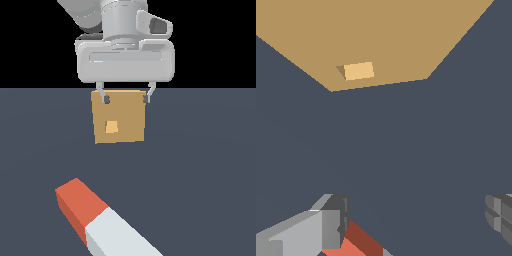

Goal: Insert the peg into the horizontal hole in a box.

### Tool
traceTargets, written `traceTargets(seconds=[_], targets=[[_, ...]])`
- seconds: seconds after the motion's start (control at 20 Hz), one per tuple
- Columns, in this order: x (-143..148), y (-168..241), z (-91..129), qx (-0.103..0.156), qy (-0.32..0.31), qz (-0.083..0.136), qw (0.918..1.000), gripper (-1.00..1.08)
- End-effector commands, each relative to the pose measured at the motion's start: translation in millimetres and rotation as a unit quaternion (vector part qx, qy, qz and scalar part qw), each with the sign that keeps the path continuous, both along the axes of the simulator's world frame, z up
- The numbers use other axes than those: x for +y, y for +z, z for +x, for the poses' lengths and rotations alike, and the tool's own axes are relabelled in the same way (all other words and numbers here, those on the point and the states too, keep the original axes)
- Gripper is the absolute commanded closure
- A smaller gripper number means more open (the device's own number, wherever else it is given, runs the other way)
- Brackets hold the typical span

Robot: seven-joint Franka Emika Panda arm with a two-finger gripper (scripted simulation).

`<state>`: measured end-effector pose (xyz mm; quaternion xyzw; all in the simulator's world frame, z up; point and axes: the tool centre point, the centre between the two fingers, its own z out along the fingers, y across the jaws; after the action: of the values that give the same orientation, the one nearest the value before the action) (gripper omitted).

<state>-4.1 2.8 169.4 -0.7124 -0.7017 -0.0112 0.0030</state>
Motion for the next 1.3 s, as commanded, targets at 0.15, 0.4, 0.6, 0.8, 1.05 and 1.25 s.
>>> traceTargets(seconds=[0.15, 0.4, 0.6, 0.8, 1.05, 1.25], targets=[[-1, -1, -1, 0.000, 0.002, 0.000, 1.0000, -0.92], [-7, -4, -4, 0.000, 0.016, 0.000, 0.9999, -0.92], [-16, -8, -8, 0.000, 0.035, -0.001, 0.9994, -0.92], [-29, -15, -13, 0.000, 0.062, -0.002, 0.9981, -0.92], [-50, -25, -19, 0.000, 0.105, -0.003, 0.9944, -0.92], [-68, -34, -23, 0.000, 0.142, -0.004, 0.9898, -0.92]])
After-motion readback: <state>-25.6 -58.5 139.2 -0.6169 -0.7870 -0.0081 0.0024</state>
